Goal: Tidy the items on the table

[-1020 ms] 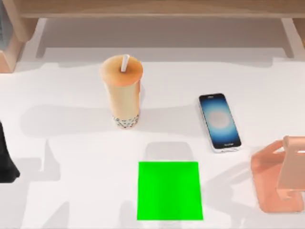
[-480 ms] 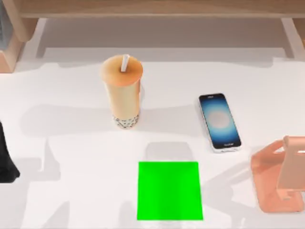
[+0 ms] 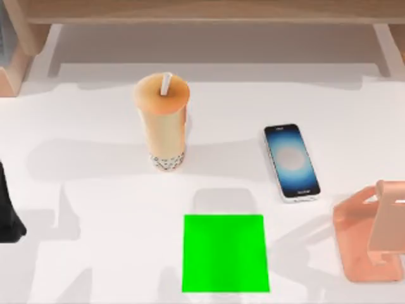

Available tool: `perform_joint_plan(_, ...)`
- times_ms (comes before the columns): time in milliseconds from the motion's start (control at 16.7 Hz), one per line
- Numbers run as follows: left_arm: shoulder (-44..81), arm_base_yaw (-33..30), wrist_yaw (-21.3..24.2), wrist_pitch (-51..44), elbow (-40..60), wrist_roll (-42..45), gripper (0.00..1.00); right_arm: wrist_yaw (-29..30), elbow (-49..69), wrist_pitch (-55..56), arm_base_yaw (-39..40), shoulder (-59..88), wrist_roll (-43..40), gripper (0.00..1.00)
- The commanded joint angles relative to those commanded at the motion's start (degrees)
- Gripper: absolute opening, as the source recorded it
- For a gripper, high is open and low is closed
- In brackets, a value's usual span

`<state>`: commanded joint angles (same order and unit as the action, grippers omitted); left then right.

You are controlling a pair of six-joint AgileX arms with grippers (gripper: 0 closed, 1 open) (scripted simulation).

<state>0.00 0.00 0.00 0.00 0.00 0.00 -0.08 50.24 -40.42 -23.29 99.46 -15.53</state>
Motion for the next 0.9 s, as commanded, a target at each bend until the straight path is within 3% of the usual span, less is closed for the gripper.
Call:
perform_joint_plan(240, 0.0, 0.0, 0.0, 0.0, 0.0, 0.0, 1.0, 0.0, 3.49, -4.1, -0.12, -2.09, -0.14, 0.0)
perform_joint_plan(600, 0.0, 0.0, 0.0, 0.0, 0.0, 0.0, 1.0, -0.02, 12.42, -21.27, -0.22, -7.12, -0.3, 0.0)
perform_joint_plan(900, 0.0, 0.0, 0.0, 0.0, 0.0, 0.0, 1.0, -0.02, 14.81, -23.97, -0.2, -9.16, -0.35, 0.0)
